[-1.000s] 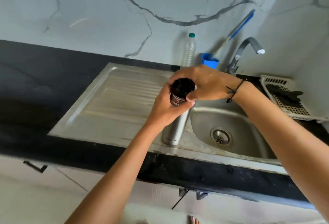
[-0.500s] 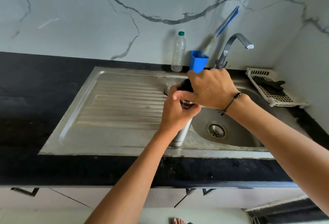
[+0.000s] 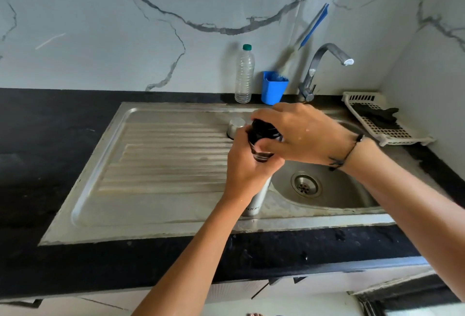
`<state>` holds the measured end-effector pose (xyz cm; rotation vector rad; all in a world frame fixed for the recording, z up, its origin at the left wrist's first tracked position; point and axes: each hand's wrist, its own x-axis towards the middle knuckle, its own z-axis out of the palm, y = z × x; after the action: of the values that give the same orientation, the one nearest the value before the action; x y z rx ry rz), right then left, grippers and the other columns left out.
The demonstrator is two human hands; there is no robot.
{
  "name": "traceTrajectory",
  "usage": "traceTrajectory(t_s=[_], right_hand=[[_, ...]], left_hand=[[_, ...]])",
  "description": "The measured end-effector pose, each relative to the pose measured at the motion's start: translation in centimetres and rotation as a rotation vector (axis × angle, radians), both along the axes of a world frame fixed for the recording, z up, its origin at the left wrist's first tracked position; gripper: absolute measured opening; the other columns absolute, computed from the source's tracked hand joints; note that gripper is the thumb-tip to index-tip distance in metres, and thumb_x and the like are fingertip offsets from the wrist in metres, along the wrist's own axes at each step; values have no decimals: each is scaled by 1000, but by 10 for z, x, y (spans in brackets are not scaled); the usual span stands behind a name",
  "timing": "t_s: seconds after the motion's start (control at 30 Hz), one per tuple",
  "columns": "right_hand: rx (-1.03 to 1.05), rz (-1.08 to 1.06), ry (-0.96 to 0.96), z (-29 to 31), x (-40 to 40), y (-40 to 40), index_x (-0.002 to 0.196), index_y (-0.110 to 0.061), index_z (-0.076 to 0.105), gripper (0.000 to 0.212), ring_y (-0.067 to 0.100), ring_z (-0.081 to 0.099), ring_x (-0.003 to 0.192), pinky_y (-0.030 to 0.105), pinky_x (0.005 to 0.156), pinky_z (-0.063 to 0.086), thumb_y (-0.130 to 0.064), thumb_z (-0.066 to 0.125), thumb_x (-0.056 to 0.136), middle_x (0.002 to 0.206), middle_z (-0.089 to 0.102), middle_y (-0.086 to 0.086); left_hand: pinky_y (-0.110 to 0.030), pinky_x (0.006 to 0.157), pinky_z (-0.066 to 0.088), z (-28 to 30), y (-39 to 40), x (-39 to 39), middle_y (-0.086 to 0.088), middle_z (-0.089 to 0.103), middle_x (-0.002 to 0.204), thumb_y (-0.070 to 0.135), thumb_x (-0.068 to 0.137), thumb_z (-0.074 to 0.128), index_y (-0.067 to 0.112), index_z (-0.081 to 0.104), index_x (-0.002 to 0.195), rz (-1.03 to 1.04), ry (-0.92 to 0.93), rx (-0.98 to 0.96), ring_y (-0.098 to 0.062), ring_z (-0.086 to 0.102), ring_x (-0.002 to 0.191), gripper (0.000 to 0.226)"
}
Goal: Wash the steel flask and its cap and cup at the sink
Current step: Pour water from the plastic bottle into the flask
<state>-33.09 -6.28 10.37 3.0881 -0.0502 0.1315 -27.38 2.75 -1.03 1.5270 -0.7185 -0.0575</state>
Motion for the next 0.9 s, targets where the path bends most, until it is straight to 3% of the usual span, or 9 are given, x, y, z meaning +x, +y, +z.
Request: traceTrajectory(t_s=[0.1, 0.17, 0.27, 0.37, 0.43, 0.53, 0.67, 0.8, 0.9], right_hand=[[-273, -162, -50, -6, 3, 10, 98, -12, 47, 70, 24, 44, 66, 31, 54, 30, -77, 33, 77, 78, 49, -1], [-306, -199, -77, -4, 2, 11, 87, -13, 45, 74, 24, 45, 63, 29, 50, 26, -82, 22, 71, 67, 44, -3], [-68, -28, -45, 7, -5, 1, 126, -27, 50, 71, 22, 55, 99, 34, 67, 44, -75, 30, 78, 109, 57, -1], [68, 172, 121, 14, -7, -7, 138, -38, 41, 52, 18, 41, 126, 37, 98, 42, -28, 56, 90, 142, 42, -2], [151, 221, 120, 11, -3, -11, 134, -34, 49, 56, 17, 50, 116, 37, 92, 47, -8, 59, 85, 132, 51, 0], [159, 253, 57, 10, 4, -16, 128, -32, 56, 55, 12, 52, 92, 27, 77, 47, -8, 63, 79, 112, 59, 0], [75, 250, 30, 9, 9, -14, 126, -27, 56, 47, 17, 50, 82, 31, 70, 44, -21, 64, 80, 90, 51, -1], [-79, 201, -52, 2, 10, -10, 119, -18, 57, 40, 21, 50, 72, 29, 61, 37, -41, 53, 86, 84, 46, 0], [-192, 171, -203, -18, 13, -10, 99, -8, 60, 67, 30, 53, 55, 28, 48, 29, -65, 28, 83, 72, 57, 7]], left_hand=[[-14, 63, 48, -1, 0, -1, -2, 62, 98, 19, 71, 81, 38, 47, 93, -13, -13, 1, -3, 62, 80, 45], [-15, 64, 47, -3, -1, 0, 3, 61, 95, 29, 69, 77, 26, 56, 95, -29, -7, 16, -3, 62, 79, 34], [-9, 62, 44, -1, -1, 2, 13, 63, 90, 35, 68, 73, 14, 56, 103, -28, 11, 37, 2, 62, 78, 44], [-8, 66, 45, 2, 1, 1, 9, 64, 98, 42, 65, 68, 36, 47, 106, -34, -25, -23, 1, 62, 82, 47], [-9, 70, 46, 3, 2, -1, 2, 65, 102, 46, 65, 64, 44, 43, 106, -46, -47, -53, 0, 63, 86, 46], [-14, 73, 49, 1, 2, -1, -1, 66, 103, 41, 66, 66, 44, 43, 111, -45, -34, -93, -4, 64, 88, 50], [-13, 69, 48, -3, -1, 0, 0, 67, 98, 24, 69, 73, 29, 48, 117, -34, -37, -82, -4, 65, 83, 54], [-10, 61, 44, -2, -3, -2, 2, 66, 88, 22, 66, 75, 25, 51, 104, 14, 24, -73, -1, 62, 73, 44], [-10, 57, 43, -1, -2, -4, 1, 64, 86, 21, 68, 79, 34, 46, 95, -3, -6, -71, -2, 61, 72, 44]])
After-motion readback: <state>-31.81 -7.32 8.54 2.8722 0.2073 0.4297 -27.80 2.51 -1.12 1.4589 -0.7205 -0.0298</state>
